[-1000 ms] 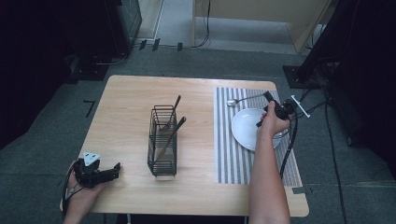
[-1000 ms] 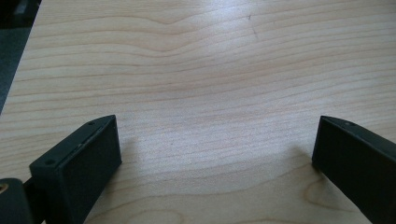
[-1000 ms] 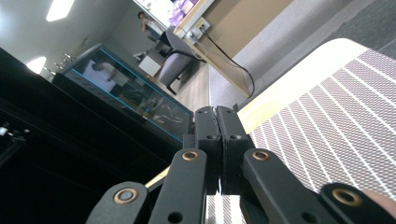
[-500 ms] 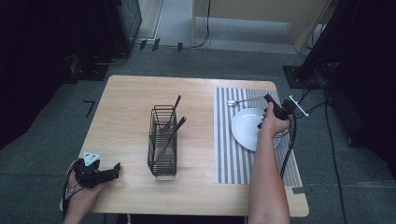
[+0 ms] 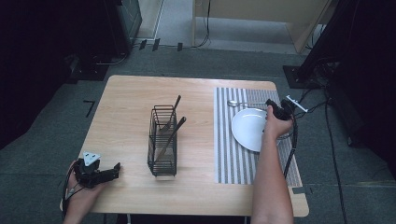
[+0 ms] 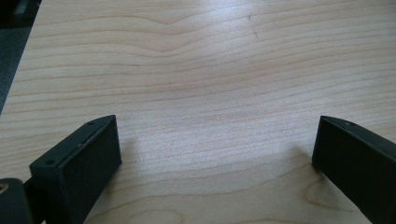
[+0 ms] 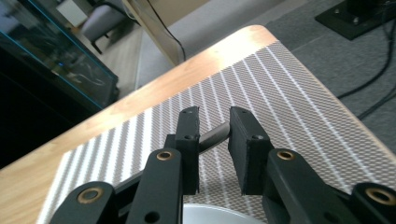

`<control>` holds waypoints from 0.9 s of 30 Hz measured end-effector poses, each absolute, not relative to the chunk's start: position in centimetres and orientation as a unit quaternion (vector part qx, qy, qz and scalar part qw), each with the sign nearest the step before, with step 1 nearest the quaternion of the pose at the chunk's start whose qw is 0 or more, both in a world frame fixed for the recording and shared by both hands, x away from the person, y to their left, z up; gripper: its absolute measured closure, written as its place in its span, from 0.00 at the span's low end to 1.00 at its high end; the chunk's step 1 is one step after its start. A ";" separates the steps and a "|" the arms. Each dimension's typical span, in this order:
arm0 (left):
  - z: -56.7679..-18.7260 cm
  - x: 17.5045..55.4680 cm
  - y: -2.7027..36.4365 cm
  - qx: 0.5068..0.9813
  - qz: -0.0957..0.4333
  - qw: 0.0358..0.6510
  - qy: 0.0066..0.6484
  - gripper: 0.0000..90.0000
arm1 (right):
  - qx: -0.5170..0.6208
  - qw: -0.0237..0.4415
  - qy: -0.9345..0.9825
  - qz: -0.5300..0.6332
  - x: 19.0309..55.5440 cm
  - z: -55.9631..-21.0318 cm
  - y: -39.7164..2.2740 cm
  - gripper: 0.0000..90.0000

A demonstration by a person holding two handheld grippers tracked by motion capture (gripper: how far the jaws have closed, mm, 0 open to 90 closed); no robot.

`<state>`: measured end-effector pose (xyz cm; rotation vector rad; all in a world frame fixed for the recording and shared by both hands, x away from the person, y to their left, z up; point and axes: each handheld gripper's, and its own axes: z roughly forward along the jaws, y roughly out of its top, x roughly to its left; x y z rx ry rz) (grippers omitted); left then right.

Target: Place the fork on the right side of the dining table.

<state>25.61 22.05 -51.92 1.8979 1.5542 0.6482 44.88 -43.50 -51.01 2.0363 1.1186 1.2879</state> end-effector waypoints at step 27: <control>-51.9 25.6 22.1 0.714 0.244 0.298 0.585 0.01 | 0.619 0.263 0.523 0.523 41.8 -43.6 -36.0 0.73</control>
